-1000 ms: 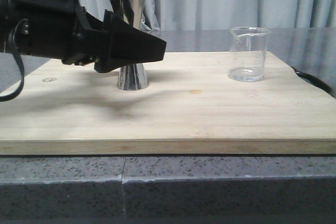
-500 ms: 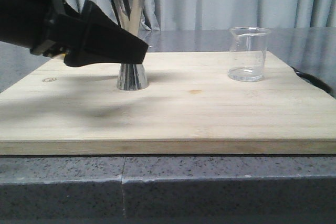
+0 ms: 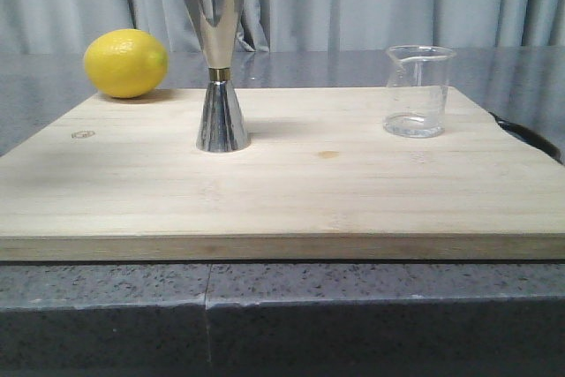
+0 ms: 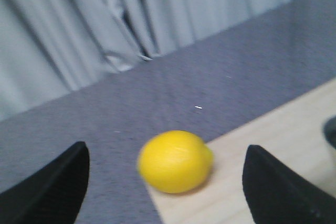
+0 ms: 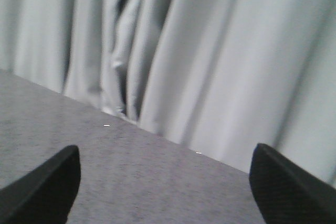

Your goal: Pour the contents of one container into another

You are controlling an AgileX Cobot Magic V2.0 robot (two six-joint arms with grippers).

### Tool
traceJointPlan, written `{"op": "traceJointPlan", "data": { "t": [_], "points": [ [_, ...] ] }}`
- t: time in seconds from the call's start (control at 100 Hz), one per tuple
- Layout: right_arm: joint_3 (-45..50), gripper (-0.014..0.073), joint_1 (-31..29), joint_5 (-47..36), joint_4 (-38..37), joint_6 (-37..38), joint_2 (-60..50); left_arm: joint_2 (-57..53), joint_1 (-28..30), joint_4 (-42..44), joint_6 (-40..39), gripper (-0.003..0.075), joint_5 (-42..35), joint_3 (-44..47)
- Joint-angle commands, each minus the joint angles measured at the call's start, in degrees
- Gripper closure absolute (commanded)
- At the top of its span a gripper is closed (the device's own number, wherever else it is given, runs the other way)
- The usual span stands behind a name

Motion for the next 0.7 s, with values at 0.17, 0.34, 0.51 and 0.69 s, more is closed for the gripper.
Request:
{"op": "traceJointPlan", "data": {
  "t": [0.17, 0.34, 0.51, 0.69],
  "points": [
    [-5.64, 0.0001, -2.58, 7.69, 2.37, -1.98, -11.58, -12.98, 0.08, -0.96, -1.20, 0.0242, 9.53, -1.87],
    [-5.54, 0.0001, -2.58, 15.41, 2.37, -1.98, -21.90, -20.25, 0.08, -0.96, -1.20, 0.0262, 6.61, -2.23],
    [-4.65, 0.0001, -2.45, 25.68, 2.37, -1.98, -33.00, -27.09, 0.08, -2.22, -1.20, 0.0262, 5.50, -2.23],
    [4.08, 0.0001, -2.45, 26.74, 2.37, -1.24, -46.64, -33.04, 0.08, -4.26, -1.20, 0.0262, 5.30, -1.96]
  ]
}}
